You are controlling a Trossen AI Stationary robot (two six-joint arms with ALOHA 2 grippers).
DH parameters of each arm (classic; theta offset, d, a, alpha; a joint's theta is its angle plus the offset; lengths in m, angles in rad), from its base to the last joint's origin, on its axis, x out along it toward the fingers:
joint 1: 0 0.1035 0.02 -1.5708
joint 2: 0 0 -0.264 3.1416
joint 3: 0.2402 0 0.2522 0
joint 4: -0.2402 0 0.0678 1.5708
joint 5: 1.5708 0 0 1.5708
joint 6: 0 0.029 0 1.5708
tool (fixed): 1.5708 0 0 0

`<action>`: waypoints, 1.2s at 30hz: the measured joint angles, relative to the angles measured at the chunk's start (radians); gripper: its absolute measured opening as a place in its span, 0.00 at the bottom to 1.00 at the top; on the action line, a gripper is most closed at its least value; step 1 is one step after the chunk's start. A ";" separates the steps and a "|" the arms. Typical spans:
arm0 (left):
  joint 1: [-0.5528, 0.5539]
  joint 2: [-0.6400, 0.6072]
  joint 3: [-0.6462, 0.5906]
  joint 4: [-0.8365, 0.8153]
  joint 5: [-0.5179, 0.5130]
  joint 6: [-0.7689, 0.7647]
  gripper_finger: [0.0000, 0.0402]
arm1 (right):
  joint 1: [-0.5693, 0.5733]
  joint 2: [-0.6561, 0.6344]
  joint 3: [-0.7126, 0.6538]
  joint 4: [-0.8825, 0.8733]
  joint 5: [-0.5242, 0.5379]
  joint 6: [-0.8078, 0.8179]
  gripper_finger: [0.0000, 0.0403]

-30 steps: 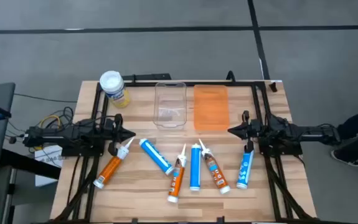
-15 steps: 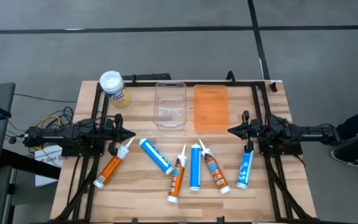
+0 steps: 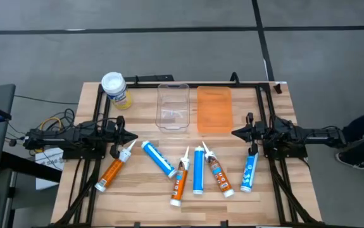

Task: Pick & place silicon tubes, Sealant and Lysol wipes

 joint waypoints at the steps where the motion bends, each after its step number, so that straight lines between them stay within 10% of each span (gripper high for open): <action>1: 0.000 0.000 0.000 0.000 0.000 0.000 0.00 | 0.000 0.000 0.000 0.000 0.000 0.000 0.00; 36: 0.000 0.001 0.009 0.049 -0.097 -0.222 0.00 | 0.002 0.000 0.000 0.115 0.002 0.075 0.00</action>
